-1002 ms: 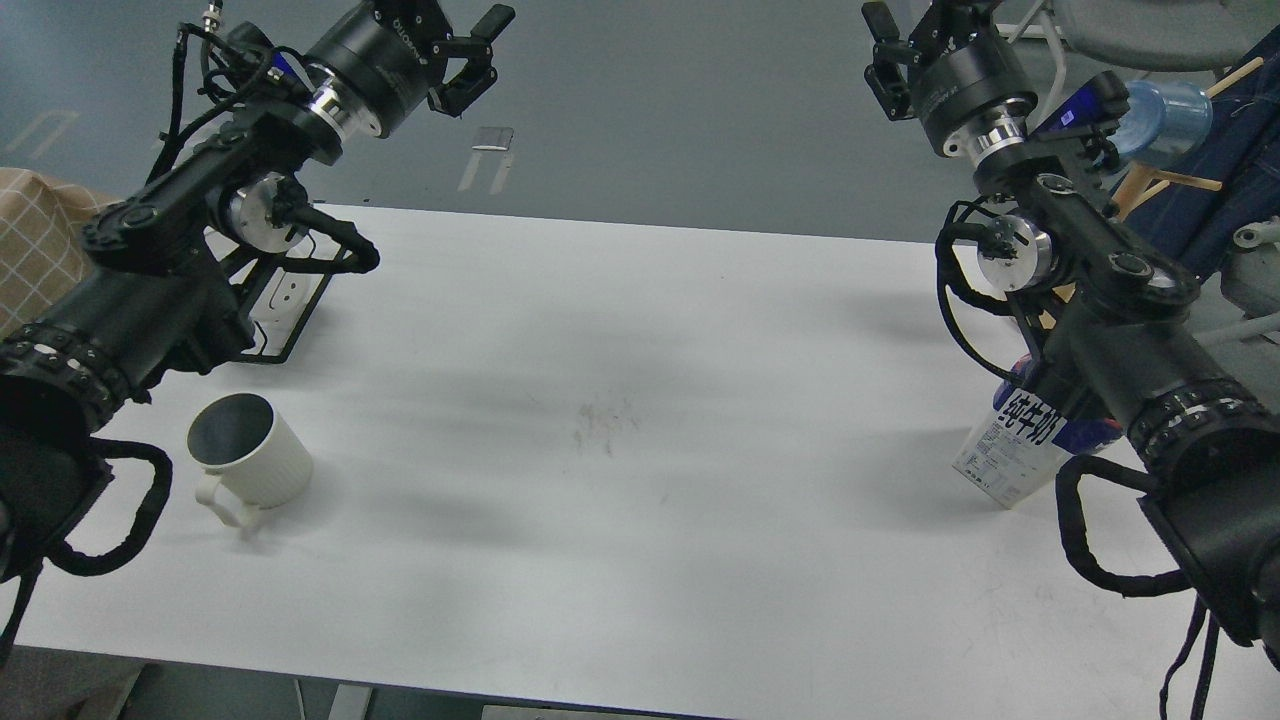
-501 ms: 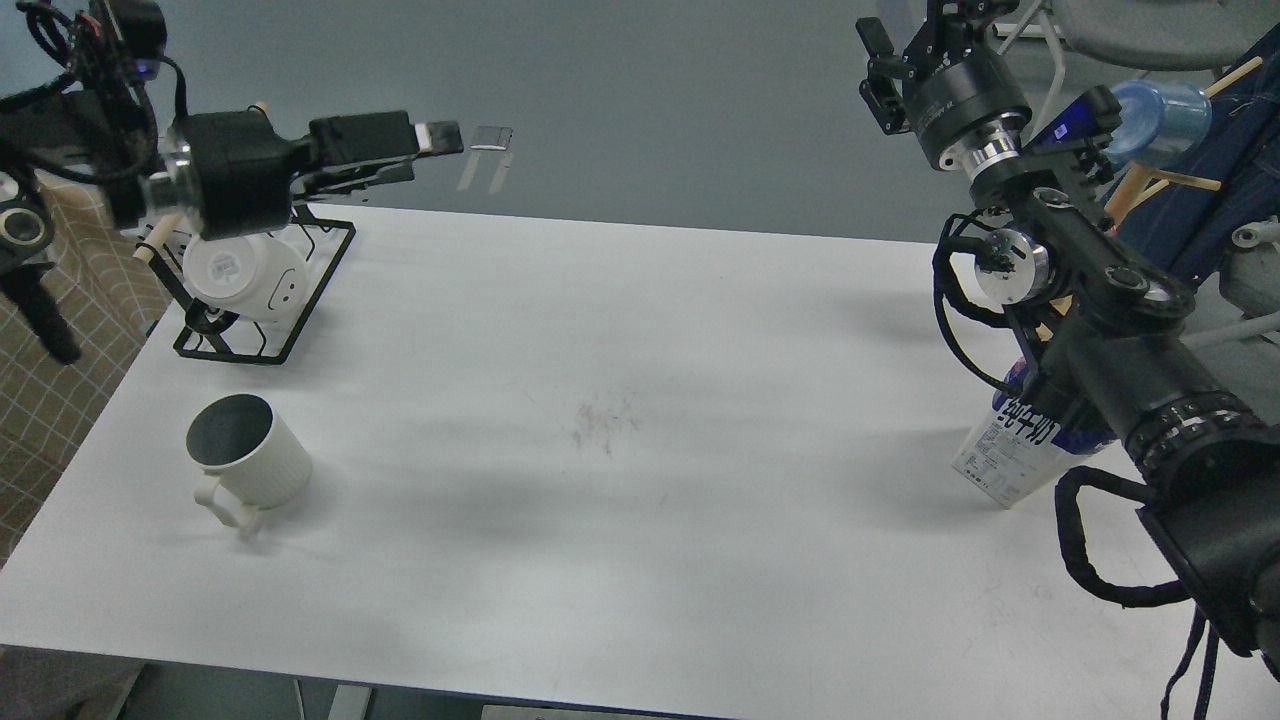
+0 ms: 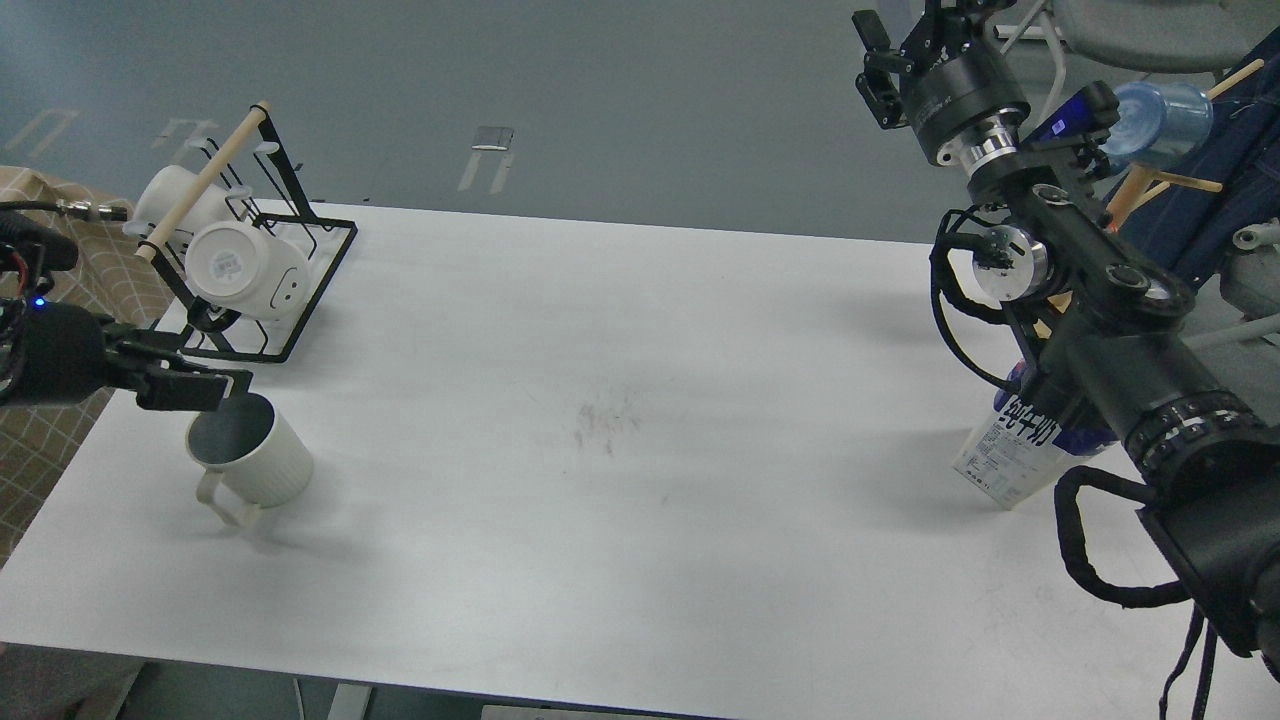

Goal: Place cup and milk with both arms
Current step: 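Lower the left gripper toward the white mug near the table edge, then grasp the white mug with the left gripper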

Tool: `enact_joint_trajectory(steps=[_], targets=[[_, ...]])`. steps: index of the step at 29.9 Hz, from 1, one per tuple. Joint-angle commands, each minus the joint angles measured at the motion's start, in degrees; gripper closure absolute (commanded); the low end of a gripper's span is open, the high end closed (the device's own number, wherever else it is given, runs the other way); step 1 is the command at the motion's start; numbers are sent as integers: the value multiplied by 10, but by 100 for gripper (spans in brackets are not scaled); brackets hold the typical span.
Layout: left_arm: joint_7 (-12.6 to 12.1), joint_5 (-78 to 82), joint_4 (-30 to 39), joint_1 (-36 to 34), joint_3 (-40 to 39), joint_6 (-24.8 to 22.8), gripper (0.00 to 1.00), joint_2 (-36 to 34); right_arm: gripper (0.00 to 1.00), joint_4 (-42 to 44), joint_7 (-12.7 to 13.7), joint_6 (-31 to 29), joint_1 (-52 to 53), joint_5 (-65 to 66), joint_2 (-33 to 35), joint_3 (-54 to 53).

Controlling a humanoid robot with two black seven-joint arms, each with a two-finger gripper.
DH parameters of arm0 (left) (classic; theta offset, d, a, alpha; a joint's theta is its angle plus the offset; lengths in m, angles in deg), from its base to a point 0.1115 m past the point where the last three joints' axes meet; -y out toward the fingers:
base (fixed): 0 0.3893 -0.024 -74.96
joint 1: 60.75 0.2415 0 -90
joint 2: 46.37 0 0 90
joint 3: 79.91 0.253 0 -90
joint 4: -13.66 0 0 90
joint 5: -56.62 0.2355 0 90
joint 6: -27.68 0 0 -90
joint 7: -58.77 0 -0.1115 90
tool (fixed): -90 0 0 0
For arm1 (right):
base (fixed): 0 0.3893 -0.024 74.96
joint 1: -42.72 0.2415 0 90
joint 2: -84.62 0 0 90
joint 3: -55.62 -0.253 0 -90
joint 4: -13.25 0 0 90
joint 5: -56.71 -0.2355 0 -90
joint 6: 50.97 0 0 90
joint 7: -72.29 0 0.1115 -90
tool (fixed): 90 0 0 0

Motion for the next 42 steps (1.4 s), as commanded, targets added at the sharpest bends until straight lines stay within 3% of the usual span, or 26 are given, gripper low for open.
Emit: enact_joint_trajectory(steps=[1,24,32,35,37,40,42], targets=[[0,7,-38,6,0,0,2,10,0,-1,0,0,-2,1,0,1],[0,-35,-107,56,1,0,2,80,0,-4,0,0,-9,1,0,-1],[0,-35,-125,66,28,0,10,82,0,-4,0,0,-9,1,0,-1],[0,-37,-131,65,28,0,45,83,0,-4,0,1,-9,1,0,-1],[0,-38,-131,64,28,0,82,83,0,-4,0,1,-9,1,0,0],[0,-39,-131,61,28,0,100,83,0,-4,0,0,-9,1,0,1],[0,-40,-131,60,28,0,100,83,0,-4,0,0,-9,1,0,2]])
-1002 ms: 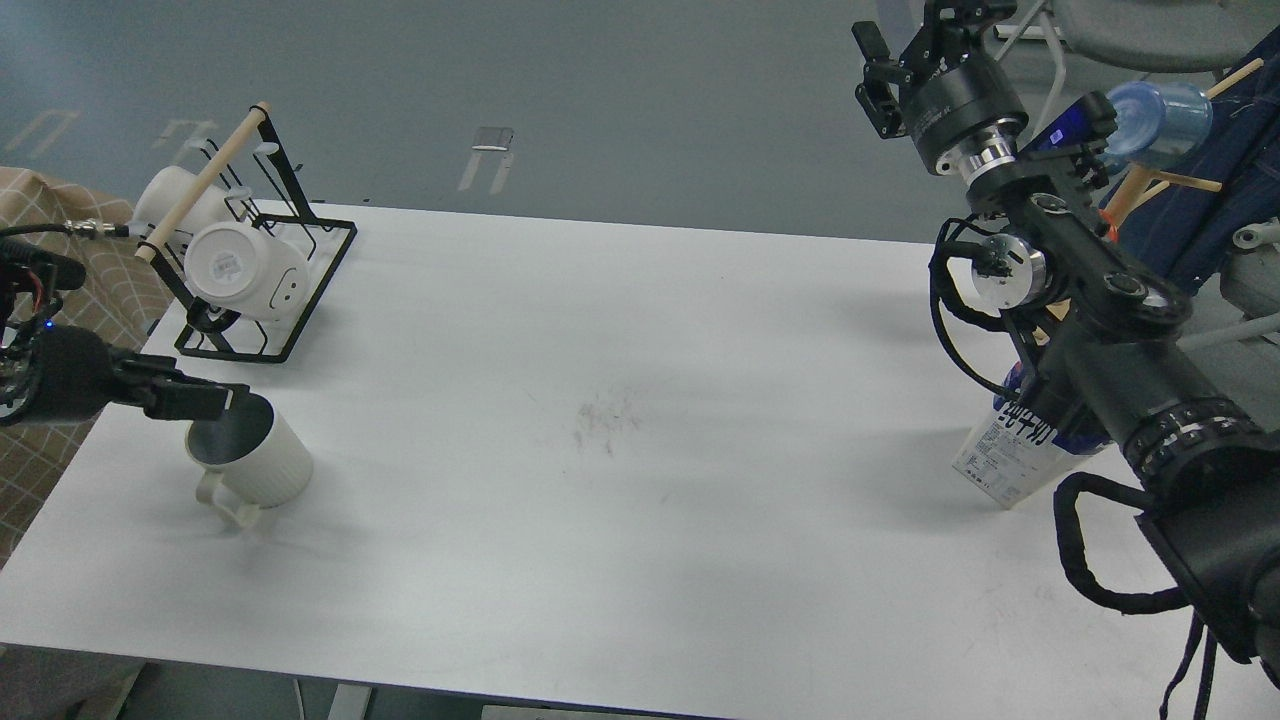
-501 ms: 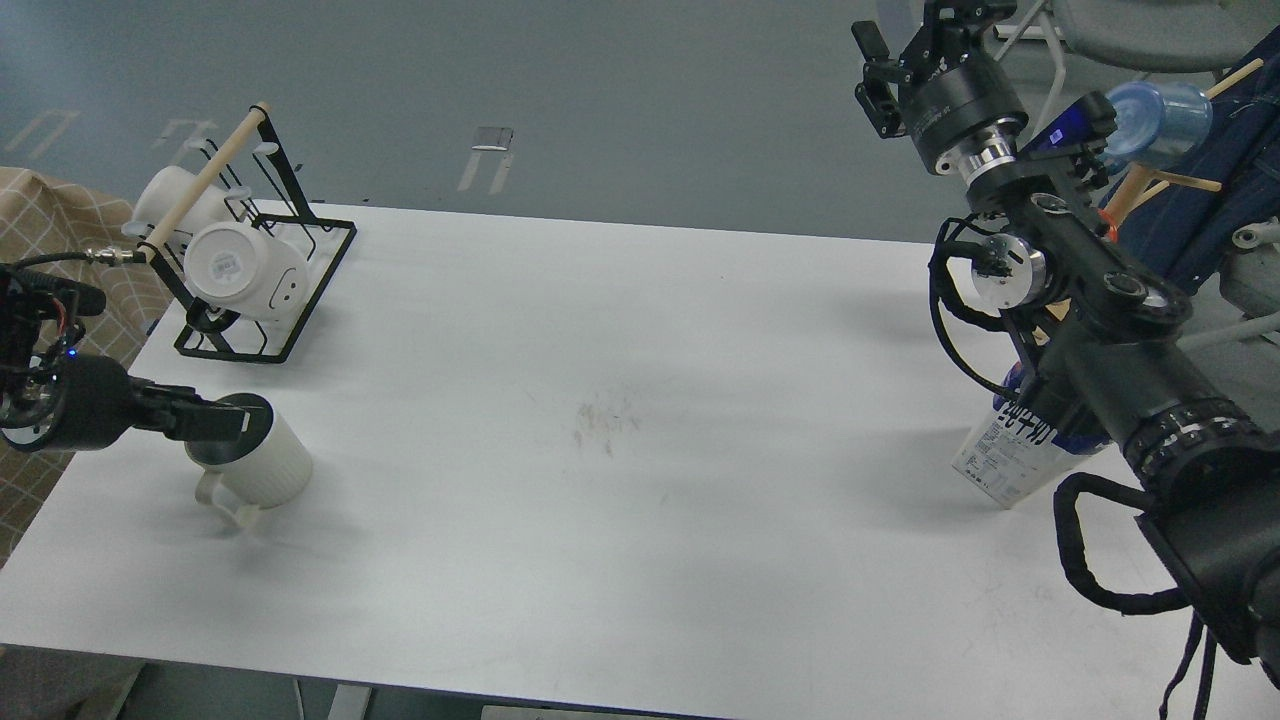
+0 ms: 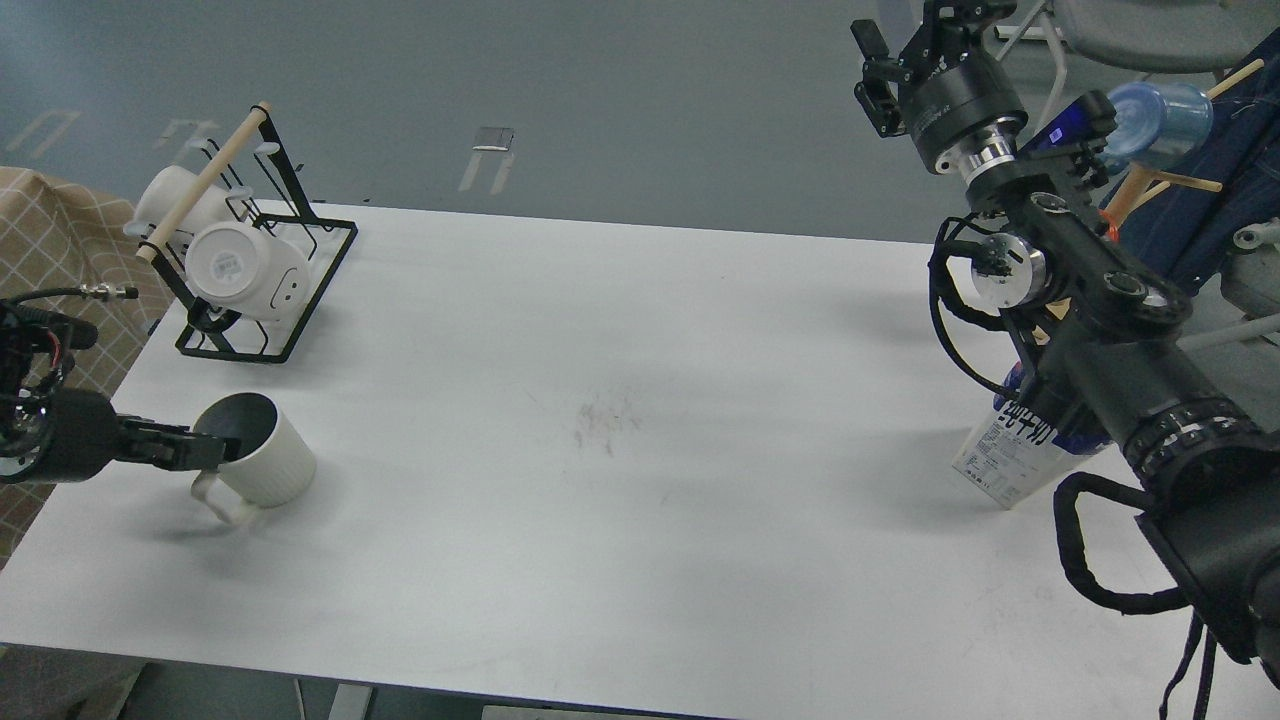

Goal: Place cup and milk with both arms
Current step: 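Grasp the white mug with the left gripper, then carry the mug to the table center and set it upright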

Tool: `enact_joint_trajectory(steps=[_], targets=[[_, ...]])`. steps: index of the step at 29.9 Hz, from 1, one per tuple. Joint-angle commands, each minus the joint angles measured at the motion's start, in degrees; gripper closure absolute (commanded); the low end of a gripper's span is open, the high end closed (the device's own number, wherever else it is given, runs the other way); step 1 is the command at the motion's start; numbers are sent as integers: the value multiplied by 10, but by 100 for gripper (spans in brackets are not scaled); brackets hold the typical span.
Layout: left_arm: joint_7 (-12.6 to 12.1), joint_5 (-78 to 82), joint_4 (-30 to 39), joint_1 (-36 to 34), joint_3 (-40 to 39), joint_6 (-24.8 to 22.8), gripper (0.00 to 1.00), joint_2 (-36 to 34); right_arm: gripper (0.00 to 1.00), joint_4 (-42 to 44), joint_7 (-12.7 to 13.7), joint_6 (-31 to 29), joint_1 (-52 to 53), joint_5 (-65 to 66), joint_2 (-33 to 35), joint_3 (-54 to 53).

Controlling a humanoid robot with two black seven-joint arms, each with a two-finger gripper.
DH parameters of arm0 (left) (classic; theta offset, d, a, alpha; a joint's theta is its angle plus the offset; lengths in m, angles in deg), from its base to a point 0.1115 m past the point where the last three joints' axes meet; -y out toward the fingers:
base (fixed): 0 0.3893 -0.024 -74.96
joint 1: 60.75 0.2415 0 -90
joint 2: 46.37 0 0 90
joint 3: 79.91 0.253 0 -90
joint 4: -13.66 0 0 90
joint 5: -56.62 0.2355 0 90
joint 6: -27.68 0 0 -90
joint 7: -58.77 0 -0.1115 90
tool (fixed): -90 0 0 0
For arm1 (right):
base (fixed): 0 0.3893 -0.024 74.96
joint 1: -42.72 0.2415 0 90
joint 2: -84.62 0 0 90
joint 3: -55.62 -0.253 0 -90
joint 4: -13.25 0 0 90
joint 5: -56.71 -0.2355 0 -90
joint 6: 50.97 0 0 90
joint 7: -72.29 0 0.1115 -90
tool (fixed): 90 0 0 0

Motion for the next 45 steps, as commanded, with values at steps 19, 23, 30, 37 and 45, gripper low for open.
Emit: enact_joint_trajectory(steps=[19,23,30,37,45], targets=[[0,-14,117,-86,-7,0,100,-13,0,0,0,0,-1,0,0,0],[0,-18,187,-153,-9,0,100,-5,0,0,0,-1,7,0,0,0],[-41,-19,230,-248,-3,0,100,115,0,1,0,0,20,0,0,2],[-112,-5,212,-263,1,0,100,247,0,2,0,5,41,0,0,5],[-122,68,121,-288,78,0,100,345,0,3,0,5,64,1,0,6]])
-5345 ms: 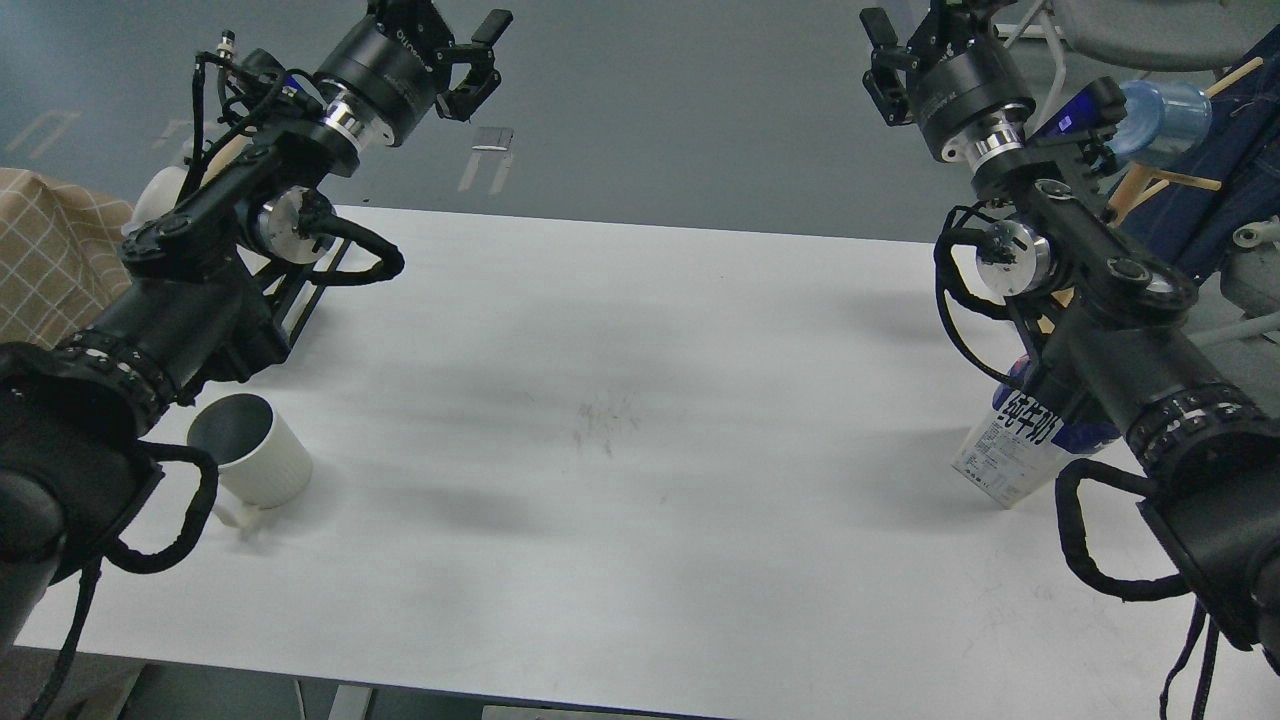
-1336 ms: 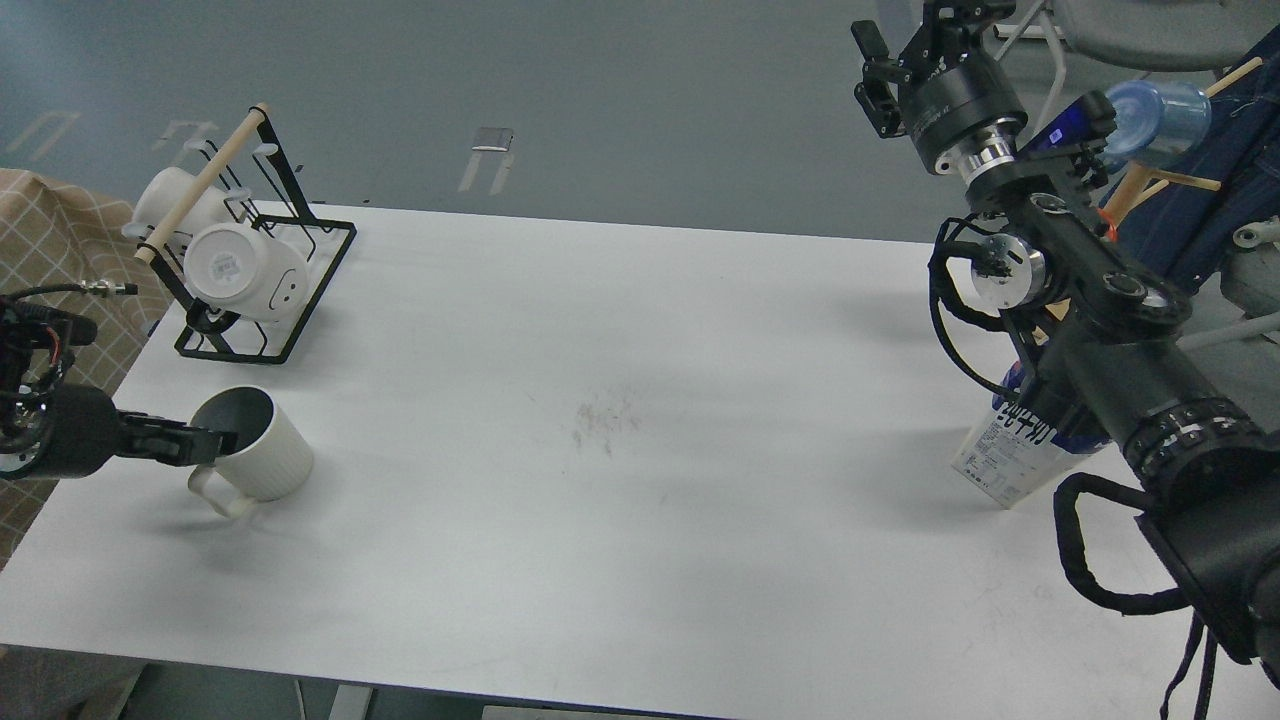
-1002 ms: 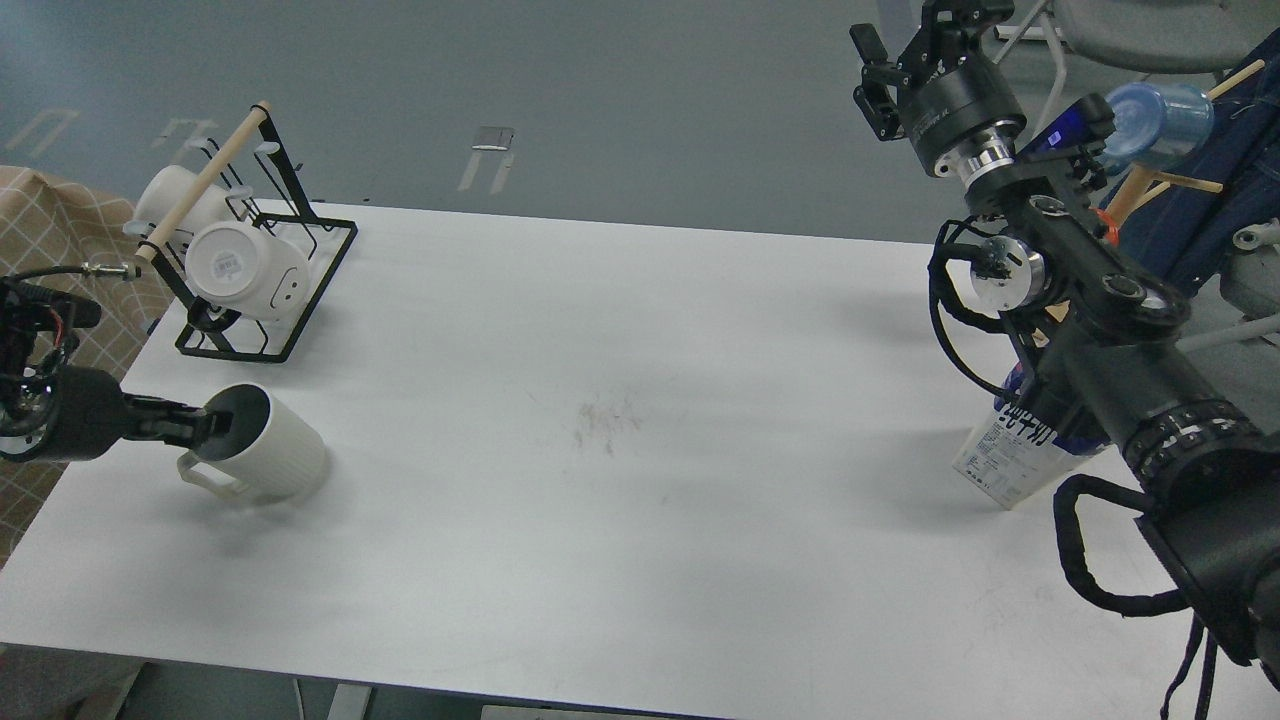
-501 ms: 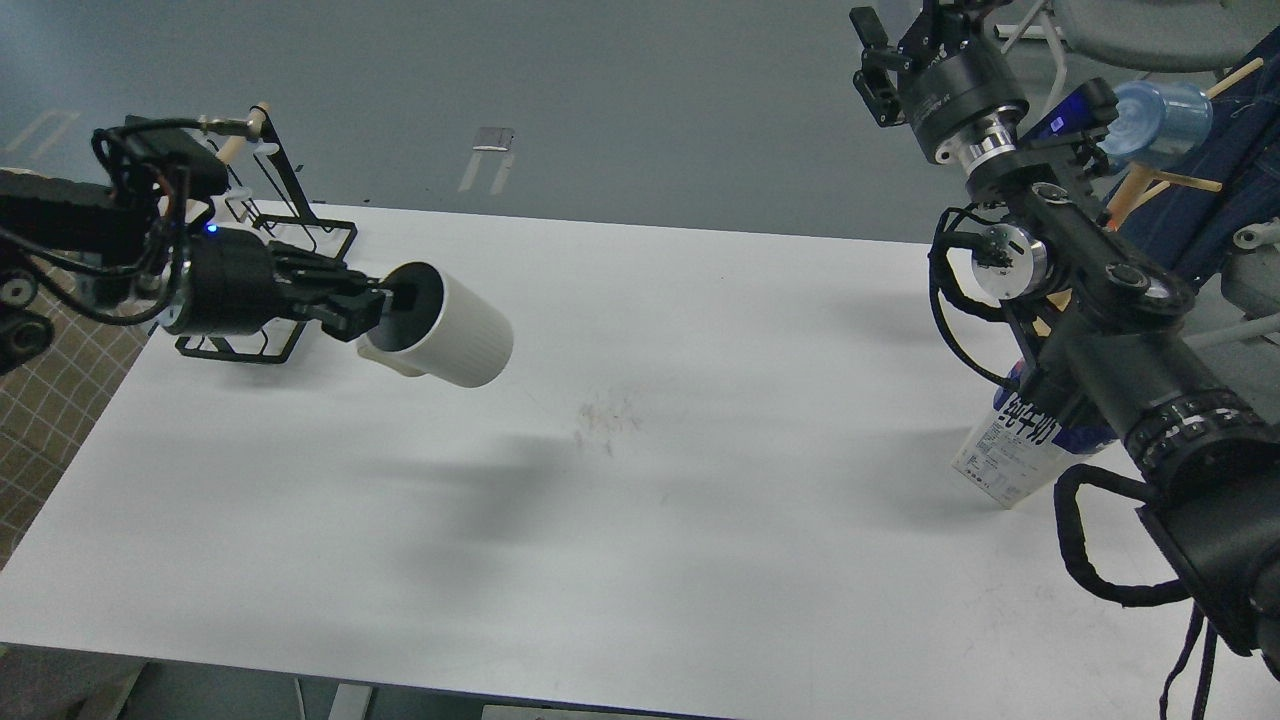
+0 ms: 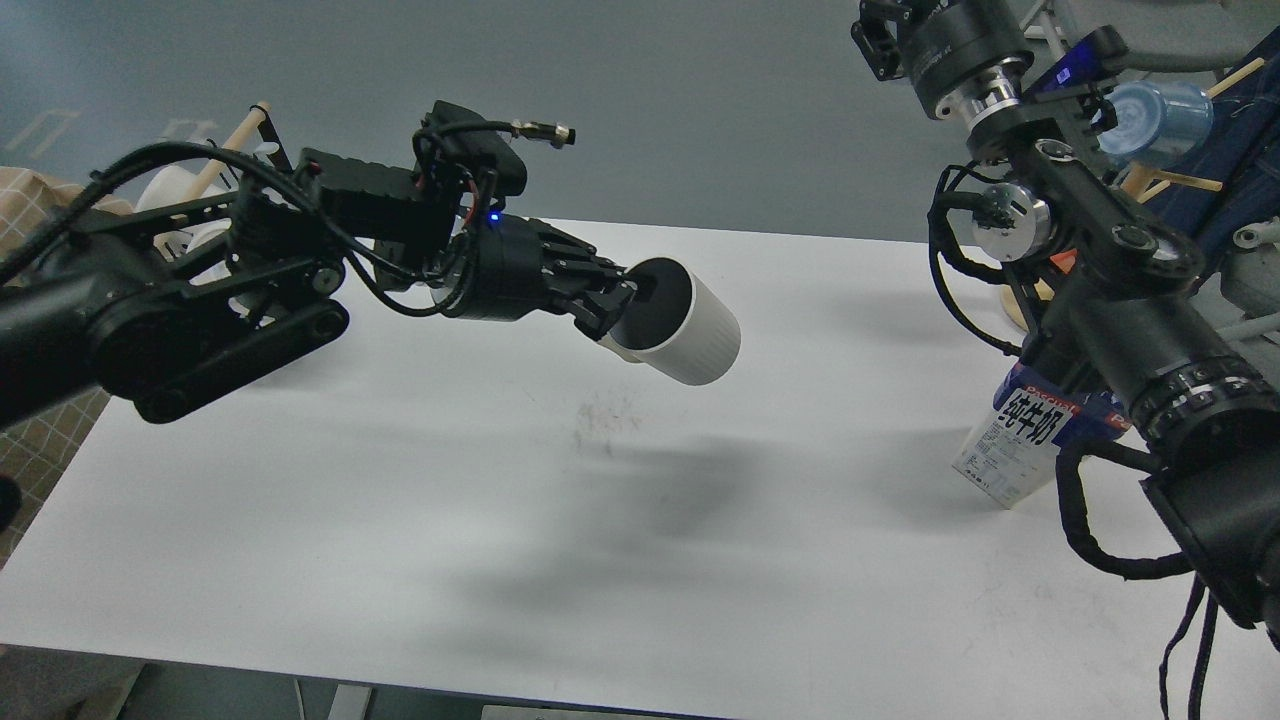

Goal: Place cup and milk with both arms
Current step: 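Carry the mug to the table center and set it upright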

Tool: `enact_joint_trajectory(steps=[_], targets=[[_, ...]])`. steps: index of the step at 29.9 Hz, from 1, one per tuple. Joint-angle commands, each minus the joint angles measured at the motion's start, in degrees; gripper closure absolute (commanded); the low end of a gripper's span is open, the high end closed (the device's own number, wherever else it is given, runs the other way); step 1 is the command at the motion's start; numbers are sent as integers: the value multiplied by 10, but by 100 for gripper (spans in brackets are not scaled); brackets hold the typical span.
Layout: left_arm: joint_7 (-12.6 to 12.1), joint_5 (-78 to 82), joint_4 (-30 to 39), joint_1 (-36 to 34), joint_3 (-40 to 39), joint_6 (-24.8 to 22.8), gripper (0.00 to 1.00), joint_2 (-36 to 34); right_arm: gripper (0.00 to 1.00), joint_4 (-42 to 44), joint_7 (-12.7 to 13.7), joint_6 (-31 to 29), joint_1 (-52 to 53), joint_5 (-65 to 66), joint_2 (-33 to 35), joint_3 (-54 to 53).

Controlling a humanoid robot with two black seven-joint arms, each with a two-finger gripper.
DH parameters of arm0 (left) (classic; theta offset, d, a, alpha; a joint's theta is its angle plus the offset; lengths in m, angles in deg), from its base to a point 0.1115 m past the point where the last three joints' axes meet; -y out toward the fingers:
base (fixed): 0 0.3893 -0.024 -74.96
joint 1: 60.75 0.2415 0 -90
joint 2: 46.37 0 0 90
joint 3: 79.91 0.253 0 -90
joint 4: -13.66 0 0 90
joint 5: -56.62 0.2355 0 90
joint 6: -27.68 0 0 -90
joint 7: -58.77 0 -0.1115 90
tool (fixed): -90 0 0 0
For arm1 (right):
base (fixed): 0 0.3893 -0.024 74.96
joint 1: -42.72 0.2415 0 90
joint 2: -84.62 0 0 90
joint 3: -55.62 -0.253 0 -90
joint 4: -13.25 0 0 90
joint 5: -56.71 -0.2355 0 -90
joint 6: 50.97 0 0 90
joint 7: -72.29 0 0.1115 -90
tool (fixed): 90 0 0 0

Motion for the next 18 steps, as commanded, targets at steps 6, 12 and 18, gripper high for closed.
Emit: enact_joint_trajectory(steps=[6,12,18], targets=[[2,12,-66,-52,116,0,100,75,0,1,0,0,24,1,0,3],[1,14,-117,-55,152,0,100,125,0,1,0,1,23,1,0,19],[1,17,-149,-66,190,0,100,136,0,0,0,1,16,1,0,19]])
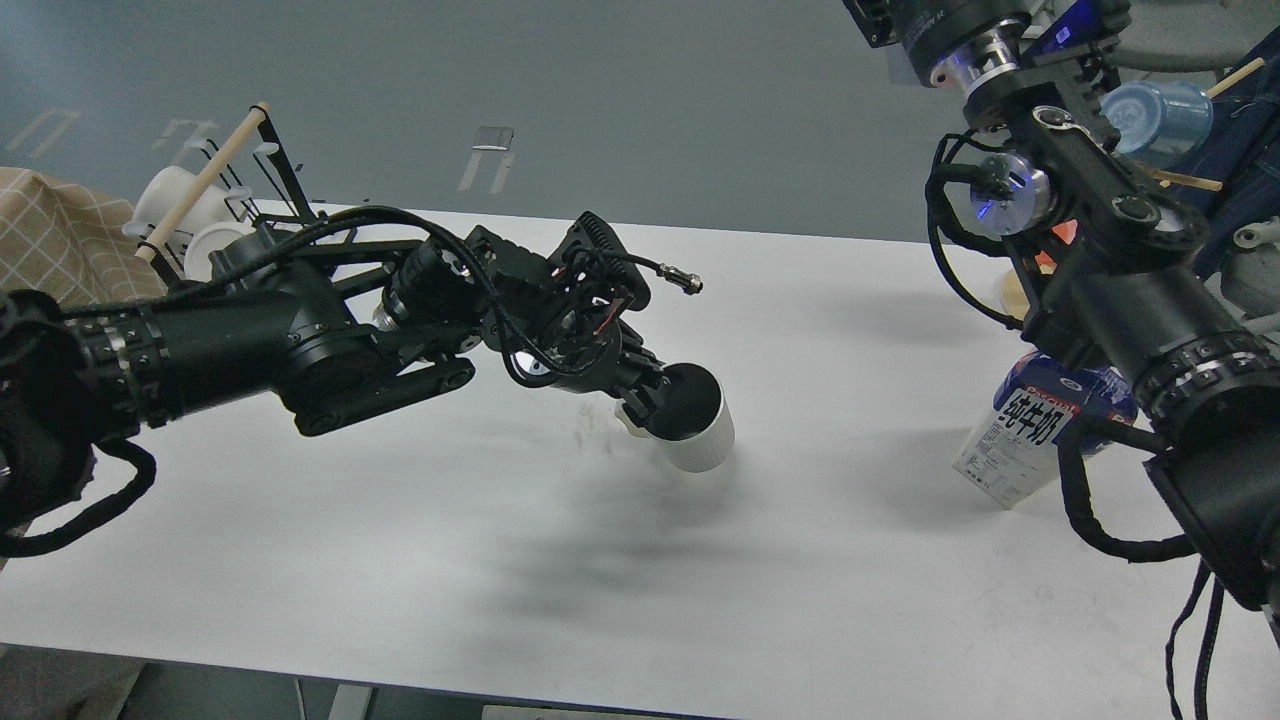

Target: Place cup and milk with both arms

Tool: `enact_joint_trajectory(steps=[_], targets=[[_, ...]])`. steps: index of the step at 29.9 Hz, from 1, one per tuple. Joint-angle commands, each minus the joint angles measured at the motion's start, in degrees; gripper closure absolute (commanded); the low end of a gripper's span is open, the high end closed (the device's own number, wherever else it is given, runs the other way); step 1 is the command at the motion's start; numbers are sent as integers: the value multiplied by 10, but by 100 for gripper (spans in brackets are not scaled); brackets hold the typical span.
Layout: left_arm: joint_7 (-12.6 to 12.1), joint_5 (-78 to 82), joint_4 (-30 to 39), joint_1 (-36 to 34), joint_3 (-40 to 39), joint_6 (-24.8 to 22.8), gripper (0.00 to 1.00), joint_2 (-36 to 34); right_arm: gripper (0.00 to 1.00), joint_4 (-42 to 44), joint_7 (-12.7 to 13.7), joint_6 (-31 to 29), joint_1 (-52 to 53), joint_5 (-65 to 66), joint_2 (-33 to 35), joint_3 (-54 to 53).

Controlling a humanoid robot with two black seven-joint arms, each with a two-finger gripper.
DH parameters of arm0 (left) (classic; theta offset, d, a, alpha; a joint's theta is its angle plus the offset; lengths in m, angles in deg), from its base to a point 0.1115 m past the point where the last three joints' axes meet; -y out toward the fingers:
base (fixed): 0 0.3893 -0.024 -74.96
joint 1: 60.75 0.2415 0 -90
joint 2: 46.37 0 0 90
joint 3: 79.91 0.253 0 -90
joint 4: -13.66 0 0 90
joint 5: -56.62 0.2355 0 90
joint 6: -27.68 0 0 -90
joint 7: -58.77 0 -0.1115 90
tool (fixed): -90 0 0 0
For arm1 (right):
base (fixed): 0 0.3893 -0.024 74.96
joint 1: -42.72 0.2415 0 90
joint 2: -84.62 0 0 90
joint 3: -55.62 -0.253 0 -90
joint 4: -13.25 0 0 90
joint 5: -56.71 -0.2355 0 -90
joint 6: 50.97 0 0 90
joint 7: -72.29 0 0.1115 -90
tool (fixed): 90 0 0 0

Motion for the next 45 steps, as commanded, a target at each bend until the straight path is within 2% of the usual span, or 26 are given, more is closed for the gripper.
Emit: enact_joint_trajectory(steps=[1,14,16,19,21,24,29,33,35,38,39,40,43,45], targets=[[1,0,-17,-8,29,0,100,3,0,-1,0,0,-2,-1,0,0],[2,-4,-17,-17,42,0,100,2,0,-1,0,0,-10,-1,0,0],[2,-7,-17,-19,42,0,66,1,0,-1,0,0,-11,-1,0,0],[2,-8,-17,-19,42,0,38,-1,0,-1,0,0,-11,-1,0,0],[2,-7,-17,-18,42,0,32,-1,0,-1,0,0,-12,-1,0,0],[3,-8,-16,-20,38,0,17,-2,0,-1,0,0,-12,-1,0,0],[8,-54,-9,-61,34,0,12,-10,0,-2,0,-1,-12,-1,0,1],[8,-220,-7,-150,7,0,10,-49,0,-4,0,-4,-13,-1,0,2],[5,-283,-8,-167,-10,0,10,-58,0,-6,0,-4,-12,-1,0,4],[-4,-413,-29,-178,-67,0,8,-92,0,-43,0,-4,-12,3,52,63],[-12,-457,-40,-176,-94,0,7,-108,0,-78,0,-3,-11,3,90,109],[-12,-457,-40,-176,-94,0,7,-108,0,-78,0,-3,-11,3,91,110],[-18,-550,-67,-157,-158,0,6,-126,0,-172,0,0,-11,9,190,193],[-19,-647,-98,-101,-211,0,6,-128,0,-236,0,4,-12,20,278,225]])
